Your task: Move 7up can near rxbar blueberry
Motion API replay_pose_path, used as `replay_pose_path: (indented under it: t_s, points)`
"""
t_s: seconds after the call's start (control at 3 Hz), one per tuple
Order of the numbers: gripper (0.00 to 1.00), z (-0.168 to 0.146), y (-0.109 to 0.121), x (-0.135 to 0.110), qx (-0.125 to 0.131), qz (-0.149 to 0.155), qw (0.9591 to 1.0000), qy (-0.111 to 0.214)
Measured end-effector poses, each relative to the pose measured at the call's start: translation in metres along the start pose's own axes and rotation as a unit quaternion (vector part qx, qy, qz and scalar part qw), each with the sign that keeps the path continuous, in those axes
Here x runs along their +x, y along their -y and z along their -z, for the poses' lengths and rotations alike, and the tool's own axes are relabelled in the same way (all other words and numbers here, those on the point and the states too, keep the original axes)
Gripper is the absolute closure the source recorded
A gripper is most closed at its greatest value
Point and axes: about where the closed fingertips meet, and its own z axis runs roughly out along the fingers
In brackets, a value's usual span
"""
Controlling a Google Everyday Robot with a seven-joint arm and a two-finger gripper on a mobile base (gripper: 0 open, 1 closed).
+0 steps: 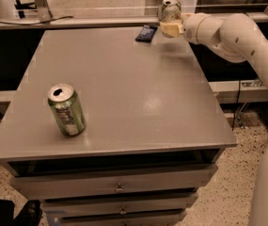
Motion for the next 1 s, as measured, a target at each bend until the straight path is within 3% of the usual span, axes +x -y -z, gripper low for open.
replay_pose_path:
  t_s: [0.67, 1.0]
  points:
    - [1.00, -0.033, 0.010, 0.026, -0.015, -0.017, 0.9995, -0.023]
    - [0.82, -0.045, 0.007, 0.035, -0.020, -0.029, 0.9991, -0.026]
